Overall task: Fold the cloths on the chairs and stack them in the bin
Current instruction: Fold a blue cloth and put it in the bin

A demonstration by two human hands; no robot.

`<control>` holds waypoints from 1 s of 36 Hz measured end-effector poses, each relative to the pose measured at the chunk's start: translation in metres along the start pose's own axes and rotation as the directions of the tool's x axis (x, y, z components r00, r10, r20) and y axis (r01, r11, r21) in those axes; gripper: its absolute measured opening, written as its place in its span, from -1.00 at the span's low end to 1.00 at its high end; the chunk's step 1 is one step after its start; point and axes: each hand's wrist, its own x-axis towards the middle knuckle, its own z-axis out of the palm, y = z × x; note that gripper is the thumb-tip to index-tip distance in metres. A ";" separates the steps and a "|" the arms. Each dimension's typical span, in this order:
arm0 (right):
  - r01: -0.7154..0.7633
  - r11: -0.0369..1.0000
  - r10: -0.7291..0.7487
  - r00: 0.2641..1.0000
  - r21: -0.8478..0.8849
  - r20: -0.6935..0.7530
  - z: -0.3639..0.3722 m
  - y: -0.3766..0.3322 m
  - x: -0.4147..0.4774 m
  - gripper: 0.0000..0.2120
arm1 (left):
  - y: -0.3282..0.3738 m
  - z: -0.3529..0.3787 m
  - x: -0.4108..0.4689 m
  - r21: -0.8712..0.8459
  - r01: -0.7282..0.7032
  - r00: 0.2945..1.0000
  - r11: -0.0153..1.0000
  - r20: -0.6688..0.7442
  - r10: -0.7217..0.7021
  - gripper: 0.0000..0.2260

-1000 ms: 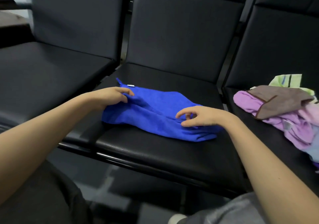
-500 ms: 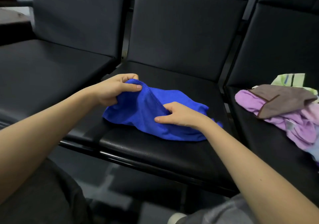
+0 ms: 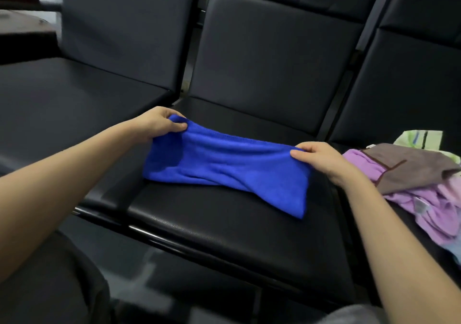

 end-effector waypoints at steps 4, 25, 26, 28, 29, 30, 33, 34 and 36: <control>0.053 0.988 0.001 0.935 0.143 -0.356 0.015 0.005 0.023 -0.92 | 0.013 0.011 0.021 0.182 -0.161 0.966 0.970 -0.172 0.192 -0.92; -0.043 0.978 -0.038 0.926 0.203 0.376 0.047 -0.001 0.036 -0.88 | -0.032 0.056 0.057 0.749 -0.091 0.978 0.656 -0.058 0.202 -0.68; -0.047 0.969 -0.046 0.930 0.243 0.365 0.044 -0.001 0.035 -0.87 | -0.032 0.055 0.057 0.746 -0.092 0.978 0.659 -0.057 0.201 -0.69; -0.053 0.955 -0.050 0.941 0.292 0.335 0.035 -0.001 0.031 -0.85 | -0.031 0.050 0.055 0.736 -0.103 0.976 0.669 -0.055 0.210 -0.72; -0.051 0.957 -0.047 0.944 0.286 0.326 0.029 -0.002 0.029 -0.85 | -0.030 0.045 0.054 0.741 -0.106 0.975 0.663 -0.054 0.217 -0.74; -0.044 0.967 -0.040 0.947 0.250 0.319 0.023 -0.002 0.028 -0.88 | -0.030 0.040 0.053 0.754 -0.107 0.975 0.649 -0.050 0.218 -0.74; -0.026 1.000 0.026 0.954 -0.003 0.300 0.008 -0.001 0.023 -0.96 | -0.030 0.024 0.052 0.800 -0.105 0.984 0.590 -0.002 0.178 -0.74; -0.030 0.995 0.055 0.959 -0.096 0.277 0.005 -0.001 0.022 -0.96 | -0.030 0.021 0.051 0.806 -0.108 0.988 0.582 0.022 0.152 -0.74; -0.041 0.974 0.091 0.972 -0.223 0.218 -0.002 -0.001 0.021 -0.94 | -0.026 0.019 0.049 0.826 -0.120 0.990 0.551 0.060 0.126 -0.74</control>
